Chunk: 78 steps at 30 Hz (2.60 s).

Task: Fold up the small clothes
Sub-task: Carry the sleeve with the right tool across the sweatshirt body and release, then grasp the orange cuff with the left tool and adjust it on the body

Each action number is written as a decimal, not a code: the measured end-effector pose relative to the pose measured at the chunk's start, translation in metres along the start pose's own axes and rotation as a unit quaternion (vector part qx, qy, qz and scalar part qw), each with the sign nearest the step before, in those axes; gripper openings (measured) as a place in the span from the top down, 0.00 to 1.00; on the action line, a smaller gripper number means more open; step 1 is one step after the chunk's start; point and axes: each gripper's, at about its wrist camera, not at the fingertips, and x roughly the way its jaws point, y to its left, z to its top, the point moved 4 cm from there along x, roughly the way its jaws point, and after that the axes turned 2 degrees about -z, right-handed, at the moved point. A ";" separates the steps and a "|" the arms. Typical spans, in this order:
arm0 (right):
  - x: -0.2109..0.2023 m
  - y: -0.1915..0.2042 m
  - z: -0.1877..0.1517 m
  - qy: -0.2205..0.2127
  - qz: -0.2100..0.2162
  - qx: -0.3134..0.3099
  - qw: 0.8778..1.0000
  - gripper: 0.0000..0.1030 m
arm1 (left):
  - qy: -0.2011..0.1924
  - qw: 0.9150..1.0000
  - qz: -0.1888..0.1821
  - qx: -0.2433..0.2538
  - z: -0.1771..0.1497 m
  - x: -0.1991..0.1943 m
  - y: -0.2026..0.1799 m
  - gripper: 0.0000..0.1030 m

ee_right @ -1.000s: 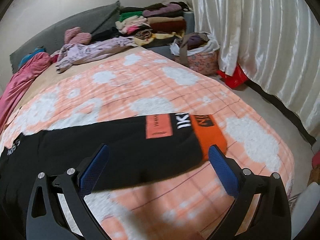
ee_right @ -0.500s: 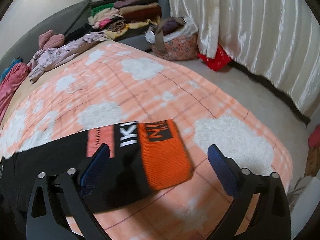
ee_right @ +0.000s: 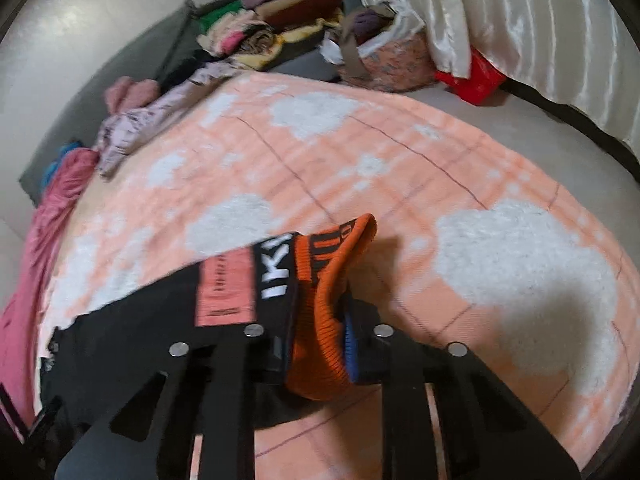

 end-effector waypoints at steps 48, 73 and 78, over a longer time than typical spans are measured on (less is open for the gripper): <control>-0.032 0.421 -0.145 0.127 0.295 -0.252 0.913 0.89 | -0.013 0.997 -0.066 -0.037 -0.008 -0.037 0.053 0.09; -0.035 0.331 -0.107 0.077 0.252 -0.158 0.952 0.62 | -0.031 0.976 -0.185 -0.107 -0.010 -0.024 0.037 0.91; -0.036 0.306 -0.099 0.068 0.238 -0.136 0.959 0.62 | -0.059 0.975 -0.181 -0.117 -0.006 -0.049 0.054 0.92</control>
